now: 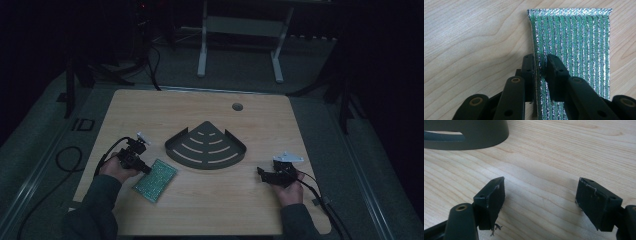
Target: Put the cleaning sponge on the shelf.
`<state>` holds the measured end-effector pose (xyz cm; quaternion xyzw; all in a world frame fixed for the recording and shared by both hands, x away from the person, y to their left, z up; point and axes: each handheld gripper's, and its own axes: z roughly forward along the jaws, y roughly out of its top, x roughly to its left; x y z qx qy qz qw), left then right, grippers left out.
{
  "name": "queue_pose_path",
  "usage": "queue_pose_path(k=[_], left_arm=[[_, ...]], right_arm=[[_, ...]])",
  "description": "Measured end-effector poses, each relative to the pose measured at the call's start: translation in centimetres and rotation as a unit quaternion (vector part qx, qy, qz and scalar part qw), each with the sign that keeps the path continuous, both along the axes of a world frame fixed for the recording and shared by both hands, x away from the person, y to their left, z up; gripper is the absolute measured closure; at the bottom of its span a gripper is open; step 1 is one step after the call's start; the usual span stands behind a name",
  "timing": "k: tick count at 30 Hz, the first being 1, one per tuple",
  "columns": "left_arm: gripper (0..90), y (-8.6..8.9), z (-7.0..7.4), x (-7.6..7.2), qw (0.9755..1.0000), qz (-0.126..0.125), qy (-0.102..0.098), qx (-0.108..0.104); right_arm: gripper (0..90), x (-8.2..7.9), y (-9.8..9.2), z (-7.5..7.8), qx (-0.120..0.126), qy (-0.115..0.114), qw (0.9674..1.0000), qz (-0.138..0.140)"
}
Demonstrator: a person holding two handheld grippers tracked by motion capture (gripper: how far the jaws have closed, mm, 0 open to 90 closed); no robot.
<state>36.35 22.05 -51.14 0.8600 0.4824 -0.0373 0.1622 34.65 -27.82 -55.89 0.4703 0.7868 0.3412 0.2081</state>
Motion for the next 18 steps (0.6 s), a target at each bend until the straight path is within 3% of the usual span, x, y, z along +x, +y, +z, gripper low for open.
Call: queue_pose_path(k=[11, 18], left_arm=[[76.5, 0.6, -0.5, 0.9, 0.9992, 0.004, 0.034, -0.021], [82.6, 0.4, -0.5, 1.4, 0.9982, -0.012, 0.053, -0.025]], right_arm=[[22.9, 0.0, 0.0, 0.0, 0.0, 0.0, 1.0, 0.0], [22.9, 0.0, 0.0, 0.0, 0.0, 0.0, 1.0, 0.0]])
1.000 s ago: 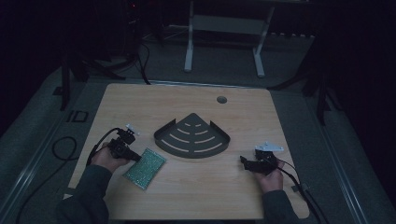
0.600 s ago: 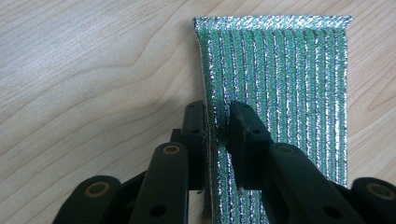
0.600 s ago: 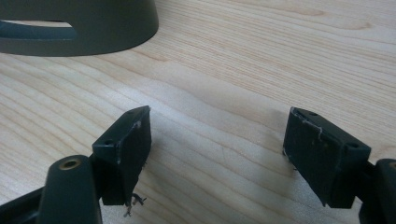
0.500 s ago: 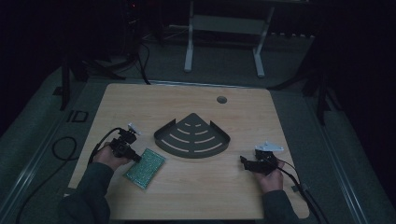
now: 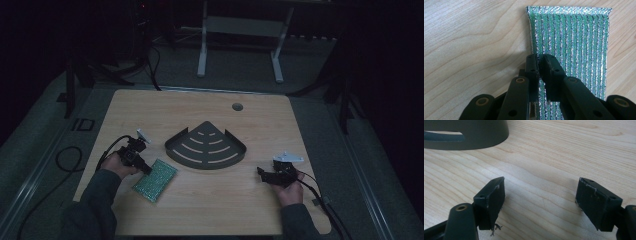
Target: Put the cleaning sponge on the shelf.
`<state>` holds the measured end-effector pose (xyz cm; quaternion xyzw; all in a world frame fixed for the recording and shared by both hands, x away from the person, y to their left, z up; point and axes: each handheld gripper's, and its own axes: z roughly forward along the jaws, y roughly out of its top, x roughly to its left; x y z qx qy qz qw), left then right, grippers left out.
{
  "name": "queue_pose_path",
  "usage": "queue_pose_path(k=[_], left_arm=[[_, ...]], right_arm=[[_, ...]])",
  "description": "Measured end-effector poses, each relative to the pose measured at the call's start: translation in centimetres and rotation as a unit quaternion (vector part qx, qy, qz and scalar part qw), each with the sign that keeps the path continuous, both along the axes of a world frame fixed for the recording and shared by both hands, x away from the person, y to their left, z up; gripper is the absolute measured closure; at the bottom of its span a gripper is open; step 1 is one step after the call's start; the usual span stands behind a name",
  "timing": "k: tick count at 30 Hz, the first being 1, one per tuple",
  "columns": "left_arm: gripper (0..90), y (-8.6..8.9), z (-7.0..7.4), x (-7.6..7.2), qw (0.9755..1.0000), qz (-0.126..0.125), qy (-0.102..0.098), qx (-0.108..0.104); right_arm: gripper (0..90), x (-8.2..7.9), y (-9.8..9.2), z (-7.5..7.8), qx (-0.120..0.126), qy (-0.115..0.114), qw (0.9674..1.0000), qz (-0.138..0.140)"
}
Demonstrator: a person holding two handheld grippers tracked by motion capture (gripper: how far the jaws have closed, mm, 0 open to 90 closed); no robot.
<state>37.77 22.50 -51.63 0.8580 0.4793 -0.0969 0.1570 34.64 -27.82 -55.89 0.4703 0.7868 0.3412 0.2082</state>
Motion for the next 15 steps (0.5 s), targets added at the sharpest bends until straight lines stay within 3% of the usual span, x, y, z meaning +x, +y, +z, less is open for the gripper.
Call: queue_pose_path(k=[10, 15], left_arm=[[89.9, -0.46, 0.32, 0.34, 0.9998, -0.017, 0.004, 0.011], [90.0, -0.41, 0.74, 0.3, 0.9997, -0.022, 0.004, 0.001]], right_arm=[[22.9, 0.0, 0.0, 0.0, 0.0, 0.0, 1.0, 0.0], [22.9, 0.0, 0.0, 0.01, 0.0, 0.0, 1.0, 0.0]])
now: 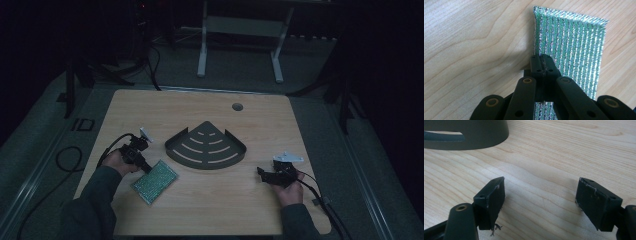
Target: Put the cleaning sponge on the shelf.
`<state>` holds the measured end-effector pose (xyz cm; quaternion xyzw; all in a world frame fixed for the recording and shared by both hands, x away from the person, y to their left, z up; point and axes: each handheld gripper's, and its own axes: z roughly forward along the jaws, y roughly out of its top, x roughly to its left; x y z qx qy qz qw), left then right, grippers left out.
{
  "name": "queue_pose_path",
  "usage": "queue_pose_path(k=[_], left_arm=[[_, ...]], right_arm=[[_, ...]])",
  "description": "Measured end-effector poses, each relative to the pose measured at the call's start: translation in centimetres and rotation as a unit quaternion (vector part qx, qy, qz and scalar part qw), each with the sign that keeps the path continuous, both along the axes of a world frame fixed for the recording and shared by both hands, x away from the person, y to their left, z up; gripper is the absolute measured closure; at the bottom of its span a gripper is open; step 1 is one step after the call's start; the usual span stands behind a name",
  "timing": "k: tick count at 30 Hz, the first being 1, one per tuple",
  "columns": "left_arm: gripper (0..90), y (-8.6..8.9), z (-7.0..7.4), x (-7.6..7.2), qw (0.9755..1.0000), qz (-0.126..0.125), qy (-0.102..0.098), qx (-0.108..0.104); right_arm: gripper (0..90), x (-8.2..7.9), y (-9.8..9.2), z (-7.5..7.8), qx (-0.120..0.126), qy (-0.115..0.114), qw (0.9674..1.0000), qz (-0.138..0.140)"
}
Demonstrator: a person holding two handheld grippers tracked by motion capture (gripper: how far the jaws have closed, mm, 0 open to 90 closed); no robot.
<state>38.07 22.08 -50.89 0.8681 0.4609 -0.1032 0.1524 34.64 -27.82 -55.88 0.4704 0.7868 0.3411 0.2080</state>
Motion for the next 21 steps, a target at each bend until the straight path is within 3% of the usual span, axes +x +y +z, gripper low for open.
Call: queue_pose_path(k=[9, 21], left_arm=[[90.0, 0.7, 1.5, -0.3, 0.9997, 0.008, -0.021, -0.011], [90.0, 0.9, 3.7, -0.3, 0.9993, 0.002, -0.037, -0.009]], right_arm=[[22.9, 0.0, 0.0, 0.0, 0.0, 0.0, 1.0, 0.0], [22.9, 0.0, 0.0, 0.0, 0.0, 0.0, 1.0, 0.0]])
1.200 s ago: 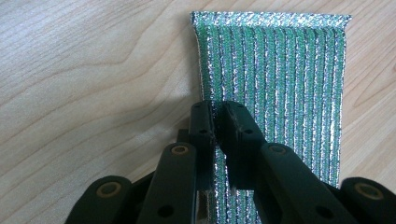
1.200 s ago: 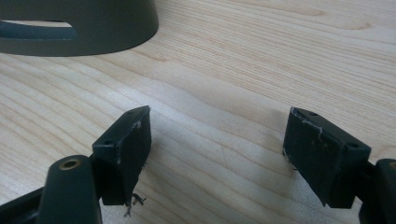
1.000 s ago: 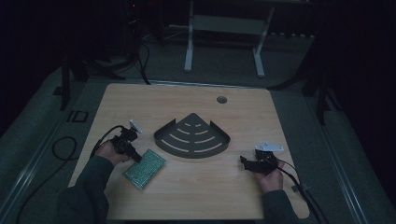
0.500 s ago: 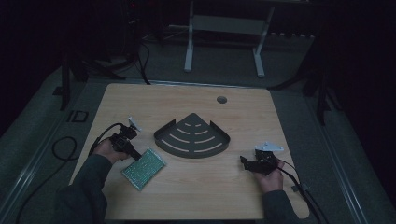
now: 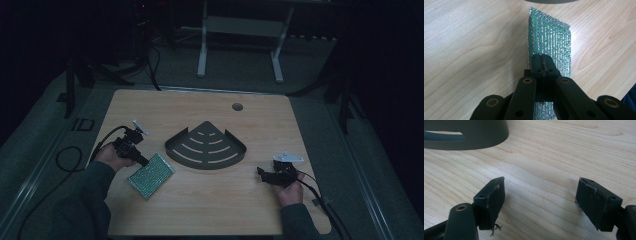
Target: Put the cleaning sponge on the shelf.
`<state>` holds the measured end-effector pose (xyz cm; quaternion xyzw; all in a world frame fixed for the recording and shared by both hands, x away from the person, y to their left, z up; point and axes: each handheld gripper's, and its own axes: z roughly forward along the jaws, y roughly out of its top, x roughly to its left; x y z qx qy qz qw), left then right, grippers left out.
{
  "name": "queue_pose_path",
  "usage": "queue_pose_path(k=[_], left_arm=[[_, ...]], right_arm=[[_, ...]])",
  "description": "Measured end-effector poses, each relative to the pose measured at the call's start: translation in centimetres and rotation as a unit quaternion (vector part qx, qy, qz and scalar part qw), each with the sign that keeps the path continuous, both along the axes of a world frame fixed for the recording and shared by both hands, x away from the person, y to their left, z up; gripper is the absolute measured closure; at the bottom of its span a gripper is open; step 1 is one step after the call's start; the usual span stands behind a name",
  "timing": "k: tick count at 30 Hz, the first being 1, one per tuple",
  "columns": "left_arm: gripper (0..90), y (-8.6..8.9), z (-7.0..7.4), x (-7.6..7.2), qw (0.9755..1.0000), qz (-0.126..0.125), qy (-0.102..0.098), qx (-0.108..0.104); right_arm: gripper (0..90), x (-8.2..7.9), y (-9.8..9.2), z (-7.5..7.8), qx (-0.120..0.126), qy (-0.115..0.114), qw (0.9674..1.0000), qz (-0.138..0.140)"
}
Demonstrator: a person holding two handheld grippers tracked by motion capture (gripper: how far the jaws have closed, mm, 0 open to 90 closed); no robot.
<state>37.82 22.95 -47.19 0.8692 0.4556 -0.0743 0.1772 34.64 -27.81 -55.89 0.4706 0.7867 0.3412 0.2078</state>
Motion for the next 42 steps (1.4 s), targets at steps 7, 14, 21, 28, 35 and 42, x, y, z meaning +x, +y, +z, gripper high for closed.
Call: queue_pose_path(k=[7, 14, 21, 28, 35, 42], left_arm=[[90.0, 0.3, 1.1, 0.0, 0.9999, 0.007, -0.013, -0.006], [90.0, 0.3, 2.2, 0.1, 0.9996, 0.007, -0.026, -0.009], [90.0, 0.2, 3.2, 0.3, 0.9993, 0.004, -0.035, -0.01], [90.0, 0.1, 4.3, 0.5, 0.9989, 0.003, -0.045, -0.011], [90.0, -0.5, 5.2, 1.1, 0.9984, 0.001, -0.054, -0.017], [90.0, -1.2, 5.7, 1.9, 0.9981, -0.002, -0.059, -0.02]], right_arm=[[22.9, 0.0, 0.0, 0.0, 0.0, 0.0, 1.0, 0.0], [22.9, 0.0, 0.0, 0.0, 0.0, 0.0, 1.0, 0.0], [22.9, 0.0, 0.0, 0.0, 0.0, 0.0, 1.0, 0.0], [22.9, 0.0, 0.0, 0.0, 0.0, 0.0, 1.0, 0.0], [22.9, 0.0, 0.0, 0.0, 0.0, 0.0, 1.0, 0.0], [22.9, 0.0, 0.0, 0.0, 0.0, 0.0, 1.0, 0.0]])
